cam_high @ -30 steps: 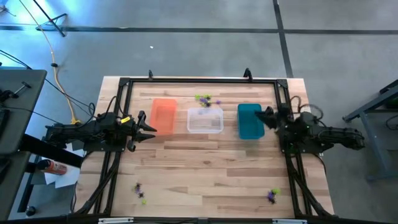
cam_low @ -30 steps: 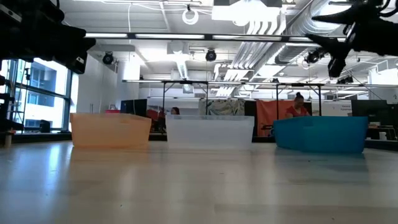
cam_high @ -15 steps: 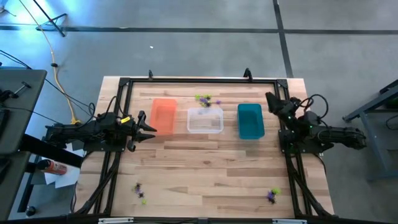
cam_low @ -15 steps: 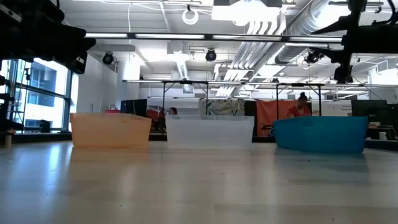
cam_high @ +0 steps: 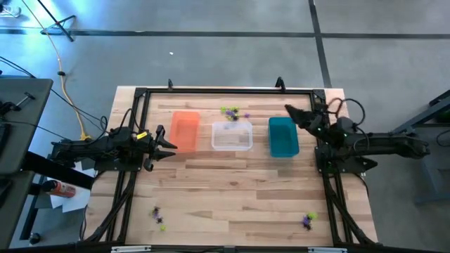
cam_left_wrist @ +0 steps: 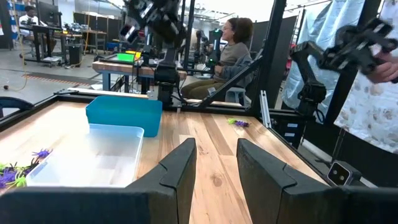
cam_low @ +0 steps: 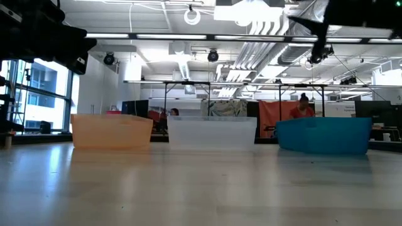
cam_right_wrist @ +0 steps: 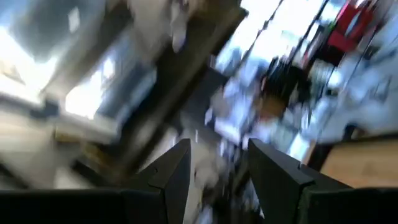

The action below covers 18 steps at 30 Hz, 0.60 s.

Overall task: Sort Halloween decoration
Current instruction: Put the green spider toy into the transparent bin

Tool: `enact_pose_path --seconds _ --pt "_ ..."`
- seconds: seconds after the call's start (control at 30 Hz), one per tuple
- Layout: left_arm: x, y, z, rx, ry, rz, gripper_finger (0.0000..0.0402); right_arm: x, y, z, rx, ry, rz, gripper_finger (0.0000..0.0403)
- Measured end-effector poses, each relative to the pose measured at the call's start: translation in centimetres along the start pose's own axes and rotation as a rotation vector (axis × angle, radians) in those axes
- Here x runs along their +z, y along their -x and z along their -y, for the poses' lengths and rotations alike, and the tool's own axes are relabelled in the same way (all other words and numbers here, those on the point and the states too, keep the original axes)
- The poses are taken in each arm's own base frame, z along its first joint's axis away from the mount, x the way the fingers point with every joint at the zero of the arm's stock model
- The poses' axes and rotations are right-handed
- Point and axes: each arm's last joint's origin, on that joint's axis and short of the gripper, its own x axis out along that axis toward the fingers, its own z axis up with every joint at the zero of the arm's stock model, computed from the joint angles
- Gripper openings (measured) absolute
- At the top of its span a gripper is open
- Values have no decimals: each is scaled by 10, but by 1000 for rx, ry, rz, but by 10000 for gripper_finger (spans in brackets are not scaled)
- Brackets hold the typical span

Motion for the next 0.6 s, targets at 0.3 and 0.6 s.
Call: enact_pose_path --seconds 0.3,0.6 --pt "10 1 1 -16 54 98 106 -10 -34 -63 -174 -261 -1041 156" --pt "22 3 3 -58 201 223 106 -44 4 -83 -692 -166 -1479 156"
